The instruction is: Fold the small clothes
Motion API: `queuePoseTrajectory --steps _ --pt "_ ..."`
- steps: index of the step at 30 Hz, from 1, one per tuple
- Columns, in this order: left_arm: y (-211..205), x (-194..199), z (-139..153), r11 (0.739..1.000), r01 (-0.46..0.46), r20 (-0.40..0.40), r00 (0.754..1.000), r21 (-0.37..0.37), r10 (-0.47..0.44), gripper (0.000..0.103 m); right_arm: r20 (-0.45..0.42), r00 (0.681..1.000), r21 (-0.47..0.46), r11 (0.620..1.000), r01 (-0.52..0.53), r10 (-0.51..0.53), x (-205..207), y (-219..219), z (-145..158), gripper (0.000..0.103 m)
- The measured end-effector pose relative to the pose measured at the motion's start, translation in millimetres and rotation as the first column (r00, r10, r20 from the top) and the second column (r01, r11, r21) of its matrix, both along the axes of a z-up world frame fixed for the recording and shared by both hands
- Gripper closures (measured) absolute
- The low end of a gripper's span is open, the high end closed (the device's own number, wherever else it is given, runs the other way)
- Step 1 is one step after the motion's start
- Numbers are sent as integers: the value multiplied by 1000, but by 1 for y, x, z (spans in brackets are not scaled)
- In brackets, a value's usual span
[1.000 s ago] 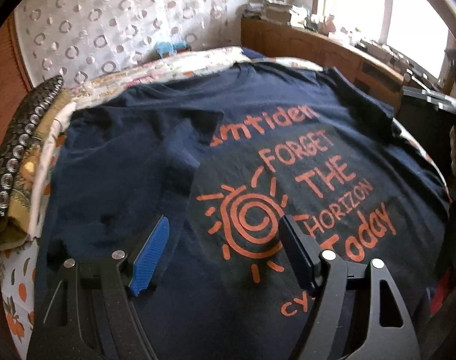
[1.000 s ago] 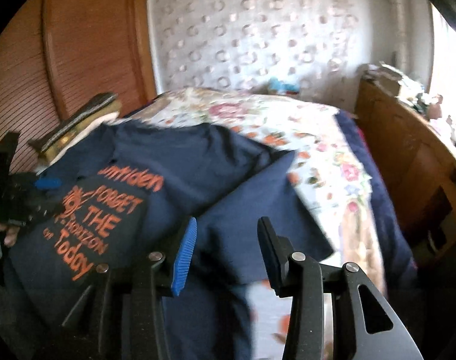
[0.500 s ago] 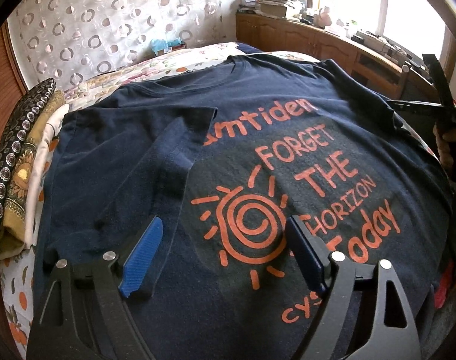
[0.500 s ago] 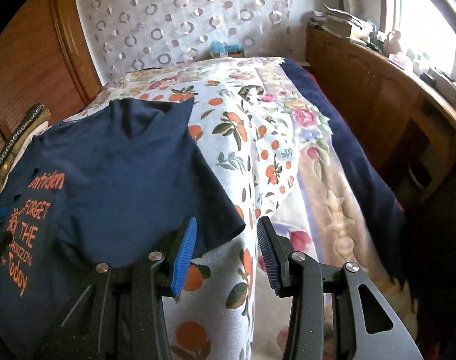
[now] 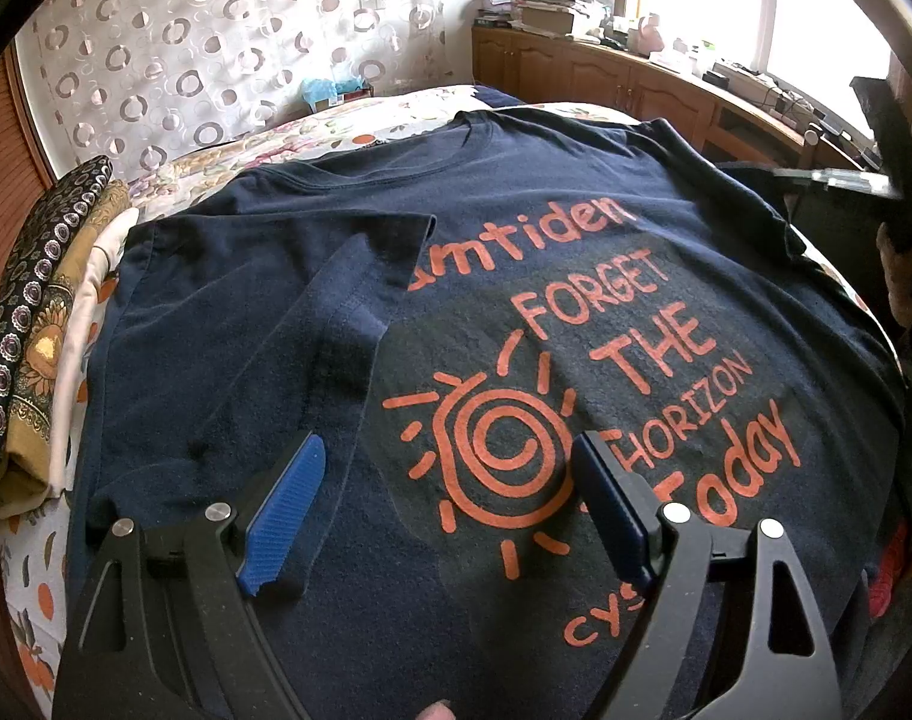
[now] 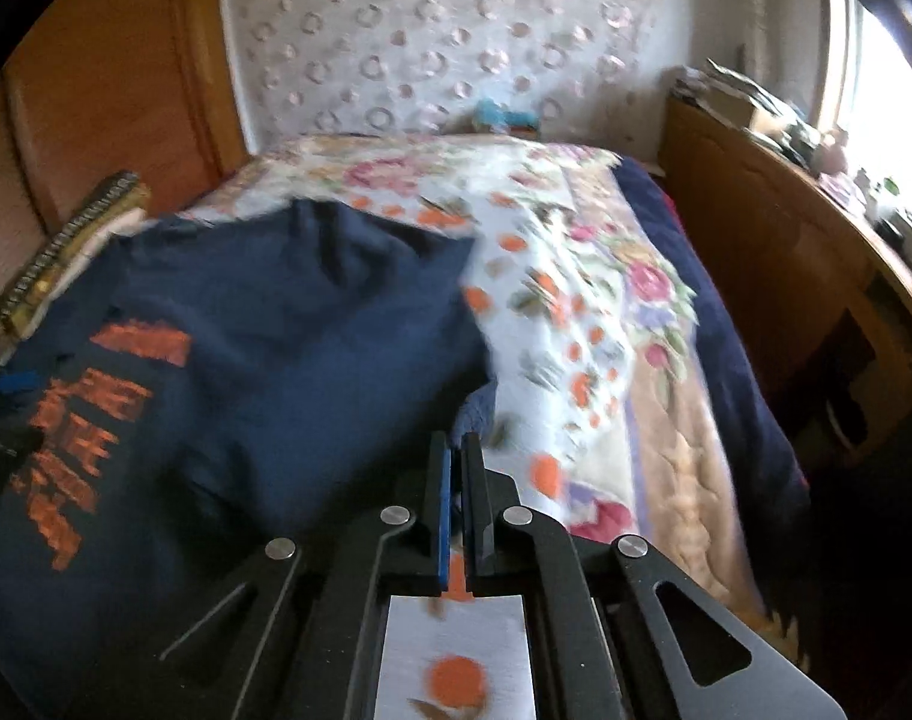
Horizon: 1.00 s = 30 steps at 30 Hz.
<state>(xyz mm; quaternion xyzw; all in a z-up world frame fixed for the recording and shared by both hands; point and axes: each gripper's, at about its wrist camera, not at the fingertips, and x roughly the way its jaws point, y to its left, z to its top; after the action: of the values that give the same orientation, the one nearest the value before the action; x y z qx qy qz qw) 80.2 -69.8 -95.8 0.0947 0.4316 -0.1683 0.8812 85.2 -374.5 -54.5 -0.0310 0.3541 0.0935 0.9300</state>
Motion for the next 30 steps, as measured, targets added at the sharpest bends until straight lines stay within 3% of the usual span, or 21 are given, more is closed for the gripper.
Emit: queuePoseTrajectory --steps 7,14,18,21,30 --pt "0 0 0 1000 0 0 1000 -1 0 18 75 984 42 985 -166 163 6 61 37 101" --pt "0 0 0 1000 0 0 1000 -1 0 18 77 959 118 953 -281 273 38 110 48 101" --pt "0 0 0 1000 0 -1 1000 -2 0 18 92 959 153 948 -278 267 52 104 46 98" --pt "0 0 0 1000 0 0 1000 -1 0 18 99 968 134 961 -243 231 52 102 42 73" --pt "0 0 0 1000 0 -1 1000 -2 0 18 63 984 -10 986 -164 164 22 77 3 72"
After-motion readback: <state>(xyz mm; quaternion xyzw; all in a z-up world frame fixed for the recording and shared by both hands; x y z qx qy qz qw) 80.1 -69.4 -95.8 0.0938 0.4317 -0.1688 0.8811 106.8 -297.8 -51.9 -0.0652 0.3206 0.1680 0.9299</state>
